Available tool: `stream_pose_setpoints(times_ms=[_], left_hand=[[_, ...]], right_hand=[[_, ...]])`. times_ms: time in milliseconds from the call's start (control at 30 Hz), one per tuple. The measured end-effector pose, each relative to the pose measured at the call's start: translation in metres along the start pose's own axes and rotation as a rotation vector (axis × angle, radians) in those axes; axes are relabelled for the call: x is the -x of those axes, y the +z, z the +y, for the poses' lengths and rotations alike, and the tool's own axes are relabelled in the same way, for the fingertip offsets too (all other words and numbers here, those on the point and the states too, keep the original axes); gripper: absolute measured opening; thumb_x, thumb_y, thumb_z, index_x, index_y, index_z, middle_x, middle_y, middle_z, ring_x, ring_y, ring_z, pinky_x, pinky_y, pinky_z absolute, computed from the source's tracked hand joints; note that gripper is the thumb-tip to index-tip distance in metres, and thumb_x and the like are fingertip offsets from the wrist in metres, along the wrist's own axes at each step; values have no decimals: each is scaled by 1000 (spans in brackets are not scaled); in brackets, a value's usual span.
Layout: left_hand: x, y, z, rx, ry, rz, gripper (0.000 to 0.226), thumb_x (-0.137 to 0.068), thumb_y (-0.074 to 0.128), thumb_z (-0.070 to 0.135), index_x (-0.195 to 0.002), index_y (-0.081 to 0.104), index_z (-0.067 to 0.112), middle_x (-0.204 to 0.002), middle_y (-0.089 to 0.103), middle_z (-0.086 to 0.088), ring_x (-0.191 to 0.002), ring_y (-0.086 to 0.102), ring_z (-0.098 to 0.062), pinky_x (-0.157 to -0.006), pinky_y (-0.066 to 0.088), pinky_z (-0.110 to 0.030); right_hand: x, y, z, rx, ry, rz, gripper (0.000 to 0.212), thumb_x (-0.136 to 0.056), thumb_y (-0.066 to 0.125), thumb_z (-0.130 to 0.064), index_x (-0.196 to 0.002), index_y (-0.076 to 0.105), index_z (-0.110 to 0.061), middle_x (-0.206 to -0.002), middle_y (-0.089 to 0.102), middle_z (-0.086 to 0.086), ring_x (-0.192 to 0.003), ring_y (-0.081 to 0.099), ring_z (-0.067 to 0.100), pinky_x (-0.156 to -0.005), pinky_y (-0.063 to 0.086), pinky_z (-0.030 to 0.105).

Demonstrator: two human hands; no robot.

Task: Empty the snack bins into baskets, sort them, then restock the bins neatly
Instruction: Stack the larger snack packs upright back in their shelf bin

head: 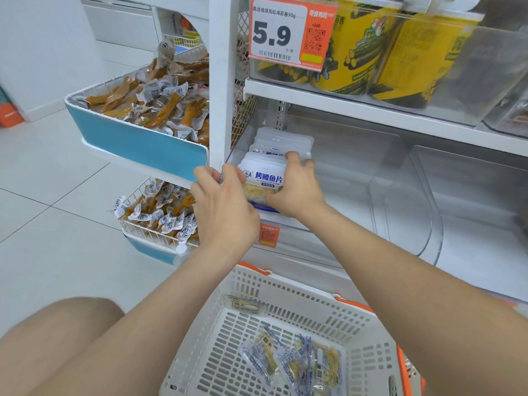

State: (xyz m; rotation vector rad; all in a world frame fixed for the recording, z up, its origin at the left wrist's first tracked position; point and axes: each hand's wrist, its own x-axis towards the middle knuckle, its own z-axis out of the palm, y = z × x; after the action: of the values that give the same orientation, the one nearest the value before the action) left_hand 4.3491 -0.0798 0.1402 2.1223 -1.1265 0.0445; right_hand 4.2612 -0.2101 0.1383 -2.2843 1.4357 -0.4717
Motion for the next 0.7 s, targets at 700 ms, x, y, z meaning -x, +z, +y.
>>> stream_pose_setpoints(times_ms=[700], left_hand=[[57,-46,-22,49,183,-124,7,-92,57,34,-89,55,28,-74,63,7,-74,59,-19,-61,48,-37]], right_hand=[[73,-62,22,-43,-42,124,40,-93,62,-20,-131,56,-10,-118,66,8,-107,60,27,-83,46,33]])
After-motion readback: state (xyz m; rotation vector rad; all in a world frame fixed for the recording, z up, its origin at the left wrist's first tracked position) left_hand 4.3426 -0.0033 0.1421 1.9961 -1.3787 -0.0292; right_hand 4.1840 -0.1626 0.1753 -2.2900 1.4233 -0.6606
